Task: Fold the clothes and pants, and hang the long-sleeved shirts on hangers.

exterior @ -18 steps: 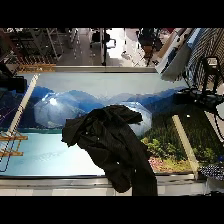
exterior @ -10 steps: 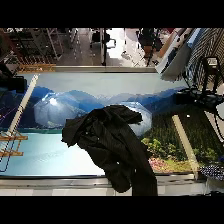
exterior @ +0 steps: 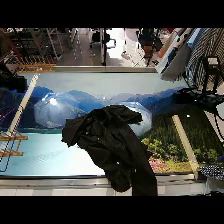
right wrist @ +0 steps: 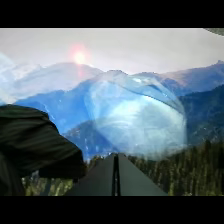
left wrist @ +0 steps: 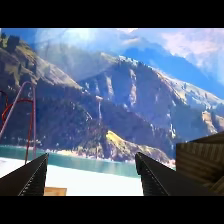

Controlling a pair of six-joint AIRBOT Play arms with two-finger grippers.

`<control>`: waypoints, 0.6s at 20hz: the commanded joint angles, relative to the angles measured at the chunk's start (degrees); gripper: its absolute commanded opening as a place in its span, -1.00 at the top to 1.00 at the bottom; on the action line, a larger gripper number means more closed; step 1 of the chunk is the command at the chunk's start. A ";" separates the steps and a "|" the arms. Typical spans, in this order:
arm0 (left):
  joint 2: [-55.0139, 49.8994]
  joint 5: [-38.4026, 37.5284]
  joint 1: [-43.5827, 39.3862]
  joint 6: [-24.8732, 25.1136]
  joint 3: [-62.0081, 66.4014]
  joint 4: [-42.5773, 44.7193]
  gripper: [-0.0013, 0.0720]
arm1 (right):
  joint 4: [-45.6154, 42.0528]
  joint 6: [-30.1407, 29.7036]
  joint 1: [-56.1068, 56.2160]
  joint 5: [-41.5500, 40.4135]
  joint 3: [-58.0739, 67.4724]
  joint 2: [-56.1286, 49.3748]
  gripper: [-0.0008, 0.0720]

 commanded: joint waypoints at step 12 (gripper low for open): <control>-6.80 -2.89 0.02 2.05 -0.11 -12.79 -0.59 | 21.16 1.55 13.25 11.28 -0.09 -8.13 -0.03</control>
